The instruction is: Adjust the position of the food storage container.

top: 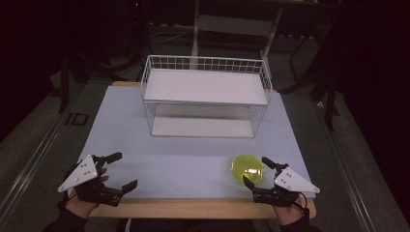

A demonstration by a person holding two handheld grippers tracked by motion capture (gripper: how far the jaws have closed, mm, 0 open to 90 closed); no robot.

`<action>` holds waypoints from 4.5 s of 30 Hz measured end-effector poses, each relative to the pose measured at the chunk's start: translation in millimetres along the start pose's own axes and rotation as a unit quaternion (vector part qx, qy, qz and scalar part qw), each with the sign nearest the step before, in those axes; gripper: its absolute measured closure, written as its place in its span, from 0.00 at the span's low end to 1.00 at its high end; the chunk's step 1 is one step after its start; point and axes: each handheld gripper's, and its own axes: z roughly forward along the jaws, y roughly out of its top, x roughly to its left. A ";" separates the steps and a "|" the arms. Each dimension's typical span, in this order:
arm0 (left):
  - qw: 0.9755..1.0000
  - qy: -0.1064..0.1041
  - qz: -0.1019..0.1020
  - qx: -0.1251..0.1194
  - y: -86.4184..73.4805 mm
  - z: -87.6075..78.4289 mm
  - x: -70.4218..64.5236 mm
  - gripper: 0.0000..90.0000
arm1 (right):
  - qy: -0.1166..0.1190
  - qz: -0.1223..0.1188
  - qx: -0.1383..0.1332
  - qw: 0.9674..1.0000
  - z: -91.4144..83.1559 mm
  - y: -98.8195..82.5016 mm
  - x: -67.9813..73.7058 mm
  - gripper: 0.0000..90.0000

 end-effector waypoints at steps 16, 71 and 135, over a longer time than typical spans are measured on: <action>1.000 -0.010 -0.017 -0.005 0.4 0.2 -0.7 0.00 | 0.049 0.010 0.012 0.999 1.4 8.6 6.6 0.17; 1.000 -0.009 -0.010 0.002 -0.8 4.6 -1.1 0.00 | 0.065 0.071 0.217 0.971 34.0 -66.2 -69.9 1.00; 1.000 -0.021 -0.002 -0.002 0.2 5.3 -4.6 0.00 | 0.117 -0.023 0.230 0.966 115.5 -11.6 -11.5 0.94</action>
